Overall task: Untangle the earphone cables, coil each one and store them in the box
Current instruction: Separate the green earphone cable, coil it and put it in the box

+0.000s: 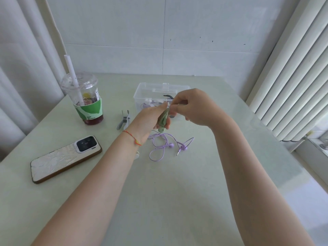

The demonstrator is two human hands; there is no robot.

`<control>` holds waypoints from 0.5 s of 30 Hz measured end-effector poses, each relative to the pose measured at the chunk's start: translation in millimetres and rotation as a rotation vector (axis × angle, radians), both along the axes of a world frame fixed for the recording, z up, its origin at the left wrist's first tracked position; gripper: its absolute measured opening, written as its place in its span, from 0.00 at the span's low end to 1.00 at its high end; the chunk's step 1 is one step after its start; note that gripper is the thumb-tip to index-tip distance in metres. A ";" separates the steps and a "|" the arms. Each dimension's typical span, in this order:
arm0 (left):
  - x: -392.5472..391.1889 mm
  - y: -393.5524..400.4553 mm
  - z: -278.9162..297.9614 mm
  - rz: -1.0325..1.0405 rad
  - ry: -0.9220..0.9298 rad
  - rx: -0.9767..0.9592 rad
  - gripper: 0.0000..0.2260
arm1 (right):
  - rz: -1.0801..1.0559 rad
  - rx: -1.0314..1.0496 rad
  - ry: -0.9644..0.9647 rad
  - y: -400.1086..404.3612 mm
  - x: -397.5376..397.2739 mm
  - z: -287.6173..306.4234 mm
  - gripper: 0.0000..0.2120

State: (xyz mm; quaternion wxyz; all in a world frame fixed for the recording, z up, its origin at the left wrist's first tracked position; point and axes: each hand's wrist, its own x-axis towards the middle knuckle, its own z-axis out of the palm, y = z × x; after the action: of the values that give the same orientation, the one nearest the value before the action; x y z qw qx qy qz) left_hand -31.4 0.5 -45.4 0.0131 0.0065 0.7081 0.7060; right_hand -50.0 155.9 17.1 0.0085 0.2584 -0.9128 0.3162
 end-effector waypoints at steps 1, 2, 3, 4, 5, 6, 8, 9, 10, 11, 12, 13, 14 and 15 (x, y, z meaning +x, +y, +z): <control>0.7 1.1 2.4 -0.036 -0.006 0.030 0.17 | -0.020 -0.013 0.008 1.0 -1.8 -0.9 0.04; 1.5 2.4 4.3 -0.074 -0.002 0.062 0.17 | -0.035 -0.026 0.014 1.8 -3.7 -1.8 0.04; 2.3 2.6 5.6 -0.110 0.003 0.084 0.17 | -0.044 -0.043 0.014 2.2 -5.4 -3.0 0.03; 2.6 1.6 6.2 -0.143 0.004 0.097 0.17 | -0.047 -0.065 0.010 2.0 -6.3 -3.6 0.03; 3.4 0.1 6.7 -0.170 -0.002 0.102 0.16 | -0.047 -0.089 0.007 1.7 -6.6 -4.1 0.03; 3.6 -2.0 6.6 -0.191 -0.008 0.109 0.16 | -0.046 -0.115 0.009 1.1 -6.5 -4.5 0.03; 3.6 -6.2 6.6 -0.217 -0.018 0.148 0.15 | -0.054 -0.157 0.030 -0.8 -6.0 -5.5 0.03; 4.0 -7.8 7.4 -0.221 -0.028 0.175 0.15 | -0.063 -0.179 0.040 -1.4 -6.1 -5.9 0.04; 4.2 -8.8 8.1 -0.225 -0.041 0.200 0.15 | -0.075 -0.197 0.045 -1.6 -6.4 -6.6 0.04; 4.6 -9.6 9.1 -0.231 -0.052 0.222 0.15 | -0.084 -0.209 0.045 -1.6 -6.1 -6.7 0.04; 5.0 -10.1 10.0 -0.238 -0.060 0.240 0.15 | -0.086 -0.215 0.039 -1.6 -5.3 -6.6 0.05; 5.6 -10.4 11.3 -0.246 -0.066 0.260 0.15 | -0.074 -0.226 0.024 -1.5 -4.0 -6.1 0.05; 5.8 -10.8 12.4 -0.255 -0.071 0.282 0.15 | -0.049 -0.251 -0.004 -1.5 -2.9 -5.4 0.06; 5.8 -11.3 13.2 -0.262 -0.077 0.306 0.15 | -0.010 -0.284 -0.043 -1.3 -1.4 -4.7 0.07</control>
State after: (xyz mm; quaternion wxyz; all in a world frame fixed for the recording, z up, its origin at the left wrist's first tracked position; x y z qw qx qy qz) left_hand -25.7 -10.8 -32.2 0.1308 0.0736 0.5845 0.7974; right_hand -51.4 154.6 12.4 0.0271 0.2433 -0.8600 0.4477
